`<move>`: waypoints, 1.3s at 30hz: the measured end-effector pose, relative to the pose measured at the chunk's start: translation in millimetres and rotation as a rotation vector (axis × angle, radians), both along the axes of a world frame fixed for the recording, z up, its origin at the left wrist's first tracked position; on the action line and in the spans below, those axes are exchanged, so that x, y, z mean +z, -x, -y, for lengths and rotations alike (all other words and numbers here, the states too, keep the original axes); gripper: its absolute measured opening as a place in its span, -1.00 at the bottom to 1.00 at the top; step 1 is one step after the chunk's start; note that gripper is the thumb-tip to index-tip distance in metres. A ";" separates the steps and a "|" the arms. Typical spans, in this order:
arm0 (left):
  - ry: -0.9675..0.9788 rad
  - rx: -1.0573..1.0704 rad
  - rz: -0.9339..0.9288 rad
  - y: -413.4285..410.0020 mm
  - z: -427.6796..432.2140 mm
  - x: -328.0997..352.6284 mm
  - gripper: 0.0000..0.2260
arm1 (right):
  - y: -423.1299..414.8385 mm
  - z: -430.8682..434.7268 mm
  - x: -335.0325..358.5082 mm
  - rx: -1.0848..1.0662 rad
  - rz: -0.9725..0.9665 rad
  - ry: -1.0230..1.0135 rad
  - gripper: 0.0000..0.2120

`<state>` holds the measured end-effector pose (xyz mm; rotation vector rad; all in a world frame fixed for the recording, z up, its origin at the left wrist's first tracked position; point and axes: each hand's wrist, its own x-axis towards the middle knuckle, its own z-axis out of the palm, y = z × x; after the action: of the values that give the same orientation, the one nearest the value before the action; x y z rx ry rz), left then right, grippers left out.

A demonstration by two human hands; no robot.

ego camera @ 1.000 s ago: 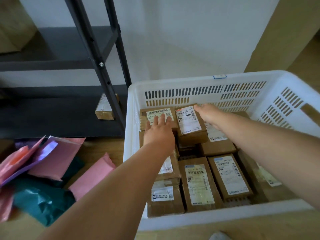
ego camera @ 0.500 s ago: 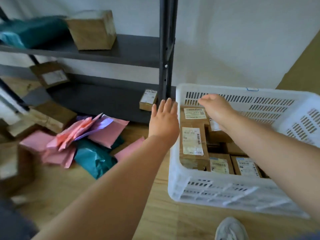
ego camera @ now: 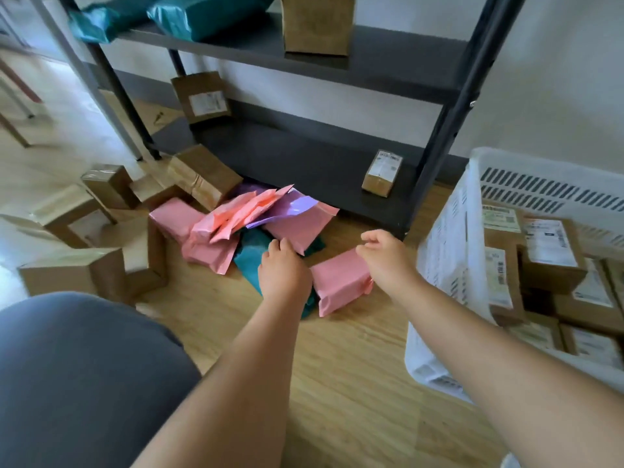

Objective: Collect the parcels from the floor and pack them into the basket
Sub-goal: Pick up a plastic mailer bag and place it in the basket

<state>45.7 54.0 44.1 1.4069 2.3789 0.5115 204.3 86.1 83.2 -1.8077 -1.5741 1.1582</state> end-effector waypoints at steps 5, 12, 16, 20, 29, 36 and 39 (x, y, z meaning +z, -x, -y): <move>0.086 0.013 0.069 20.3 5.8 -44.0 -0.62 | 29.8 -6.4 -56.7 0.031 0.052 0.196 -0.68; 0.169 0.160 0.264 55.0 14.1 -103.3 -0.59 | 62.2 -20.2 -97.8 0.189 0.140 0.279 -0.61; 0.186 0.268 0.405 66.7 0.4 -124.4 -0.59 | 88.6 -33.4 -116.8 0.258 0.141 0.303 -0.55; 0.126 0.366 0.591 64.8 -21.8 -130.9 -0.60 | 107.3 -46.7 -139.1 0.316 0.145 0.326 -0.47; 0.097 0.680 1.111 74.7 -40.9 -153.7 -0.80 | 116.5 -54.5 -168.3 0.399 0.138 0.489 -0.35; 0.154 0.638 1.042 78.5 -43.2 -145.9 -0.72 | 111.2 -37.4 -152.8 0.464 0.153 0.486 -0.36; 0.136 0.605 0.951 76.7 -40.9 -143.9 -0.73 | 109.4 -29.6 -149.5 0.498 0.137 0.483 -0.35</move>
<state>-30.9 95.0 -99.9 0.2070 1.8970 0.8897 94.9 115.7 -66.3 -1.8601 -2.0320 1.8015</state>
